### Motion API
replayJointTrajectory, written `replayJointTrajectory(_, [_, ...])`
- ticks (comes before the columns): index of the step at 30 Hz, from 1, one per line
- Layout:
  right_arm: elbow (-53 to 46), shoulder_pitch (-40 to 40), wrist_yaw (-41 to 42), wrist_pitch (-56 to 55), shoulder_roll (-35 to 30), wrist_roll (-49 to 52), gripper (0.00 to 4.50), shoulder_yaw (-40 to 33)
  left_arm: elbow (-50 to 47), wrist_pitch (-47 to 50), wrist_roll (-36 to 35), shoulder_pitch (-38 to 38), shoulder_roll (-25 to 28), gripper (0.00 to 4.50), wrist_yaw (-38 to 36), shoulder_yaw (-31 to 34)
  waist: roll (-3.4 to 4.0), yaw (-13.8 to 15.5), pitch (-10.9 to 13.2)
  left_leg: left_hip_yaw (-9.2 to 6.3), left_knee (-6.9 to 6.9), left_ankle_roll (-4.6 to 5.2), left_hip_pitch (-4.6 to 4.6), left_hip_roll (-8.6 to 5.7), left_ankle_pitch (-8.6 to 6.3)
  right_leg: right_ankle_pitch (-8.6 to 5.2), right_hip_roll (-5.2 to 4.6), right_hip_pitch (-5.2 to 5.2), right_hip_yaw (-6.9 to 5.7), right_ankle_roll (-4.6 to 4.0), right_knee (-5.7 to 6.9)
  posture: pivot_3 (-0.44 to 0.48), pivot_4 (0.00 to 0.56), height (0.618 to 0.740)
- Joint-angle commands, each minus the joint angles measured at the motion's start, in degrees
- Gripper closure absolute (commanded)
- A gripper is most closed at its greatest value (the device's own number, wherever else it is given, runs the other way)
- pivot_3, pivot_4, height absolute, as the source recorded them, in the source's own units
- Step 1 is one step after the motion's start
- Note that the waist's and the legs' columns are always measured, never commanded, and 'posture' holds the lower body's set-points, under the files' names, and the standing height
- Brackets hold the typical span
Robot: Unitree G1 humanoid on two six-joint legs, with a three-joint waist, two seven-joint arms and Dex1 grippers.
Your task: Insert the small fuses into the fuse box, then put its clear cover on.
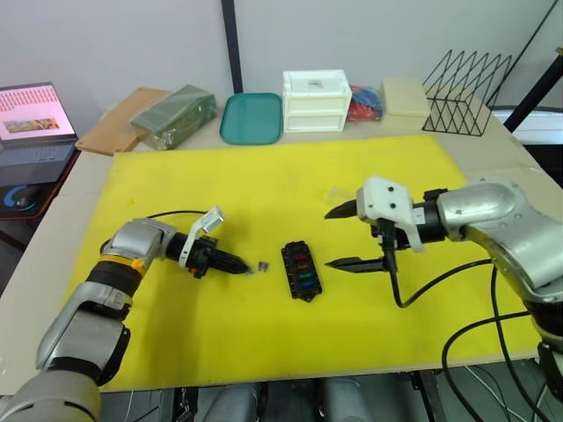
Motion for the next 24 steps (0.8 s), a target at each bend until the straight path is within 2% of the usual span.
replayJointTrajectory(1, [-0.6,-0.9,0.0,-1.0,0.4,-0.3,0.00,-0.5,-0.3,1.6,0.3,1.8,1.8,4.44,0.0,0.9,0.00,0.0,0.0,0.00,0.00,0.00,0.00,0.00,0.00,0.00,0.00,0.00,0.00,0.00,0.00,0.000,0.150,0.740])
replayJointTrajectory(9, [-0.1,-1.1,0.2,-1.5,0.8,-0.9,0.00,-0.2,-3.6,2.1,-0.6,4.2,3.6,4.44,0.1,2.3,0.00,-0.2,0.0,0.01,-0.02,0.00,0.00,0.01,0.00,0.00,0.01,-0.04,0.01,0.00,0.01,0.000,0.150,0.740])
replayJointTrajectory(14, [-0.3,-1.7,-0.1,1.1,1.6,1.1,0.00,-1.0,-9.4,4.9,-5.0,5.1,3.3,4.44,3.4,8.0,0.00,-0.1,0.0,0.01,-0.02,0.00,0.00,0.01,0.00,0.00,0.01,-0.05,0.02,0.00,0.02,0.000,0.150,0.740])
replayJointTrajectory(24, [-0.1,-8.6,-3.7,21.5,5.7,16.3,0.00,-6.9,-34.9,8.1,-17.0,9.8,3.3,4.44,11.7,20.2,0.00,0.3,0.0,0.01,0.04,0.00,-0.02,0.01,0.00,0.00,-0.04,0.00,0.02,0.00,0.01,0.000,0.150,0.740])
